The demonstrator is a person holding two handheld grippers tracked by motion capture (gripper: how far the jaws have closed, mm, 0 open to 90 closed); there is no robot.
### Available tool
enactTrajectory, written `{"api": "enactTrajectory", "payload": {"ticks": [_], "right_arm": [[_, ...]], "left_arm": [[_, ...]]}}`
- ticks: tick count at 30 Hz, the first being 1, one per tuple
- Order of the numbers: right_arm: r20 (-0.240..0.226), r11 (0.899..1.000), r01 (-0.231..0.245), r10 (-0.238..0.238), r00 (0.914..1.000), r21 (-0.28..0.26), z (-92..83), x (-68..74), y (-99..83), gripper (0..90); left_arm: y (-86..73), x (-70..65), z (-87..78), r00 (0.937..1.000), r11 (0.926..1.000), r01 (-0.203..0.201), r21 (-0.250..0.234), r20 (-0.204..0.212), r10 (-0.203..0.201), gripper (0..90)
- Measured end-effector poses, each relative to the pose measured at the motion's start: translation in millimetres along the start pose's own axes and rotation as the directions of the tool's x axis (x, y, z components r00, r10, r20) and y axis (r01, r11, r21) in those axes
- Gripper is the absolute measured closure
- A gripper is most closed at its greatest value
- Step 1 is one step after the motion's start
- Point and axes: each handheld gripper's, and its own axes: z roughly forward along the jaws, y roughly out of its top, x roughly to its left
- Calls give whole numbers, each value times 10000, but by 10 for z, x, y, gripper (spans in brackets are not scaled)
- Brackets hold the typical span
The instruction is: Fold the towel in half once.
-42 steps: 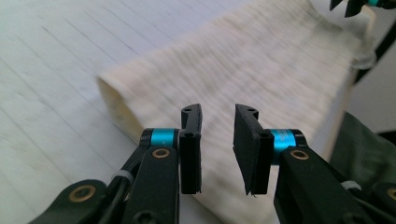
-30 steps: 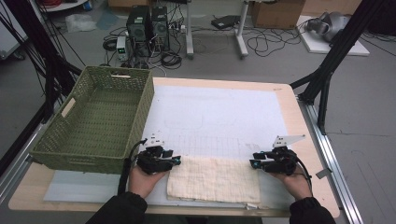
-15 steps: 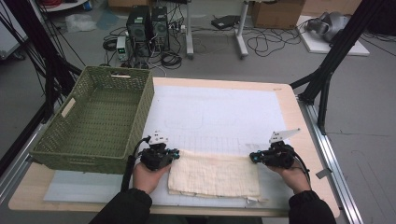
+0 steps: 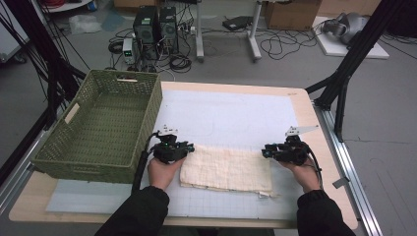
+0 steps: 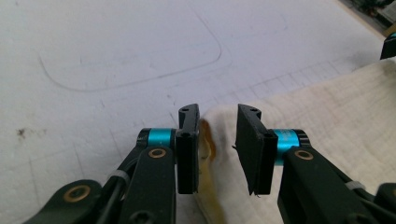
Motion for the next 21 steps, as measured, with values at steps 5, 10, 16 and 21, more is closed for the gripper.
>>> {"api": "enactTrajectory", "payload": {"ticks": [5, 10, 16, 21], "right_arm": [[116, 9999, 106, -105, 9999, -76, 38, 27, 15, 569], [117, 10000, 68, -68, 9999, 56, 84, 40, 18, 535], [159, 9999, 107, -105, 9998, -96, 84, 58, 7, 530], [213, 9999, 126, -127, 9997, 9, 86, 72, -13, 522]], "left_arm": [[98, -25, -3, 9988, 9988, -483, 19, -18, 483, 642], [112, 11, 29, 9986, 9984, -519, 204, 6, 519, 638], [108, 24, 46, 9987, 9984, -497, 275, 102, 495, 637], [94, -1, 59, 9977, 9967, -671, 463, 150, 665, 634]]}}
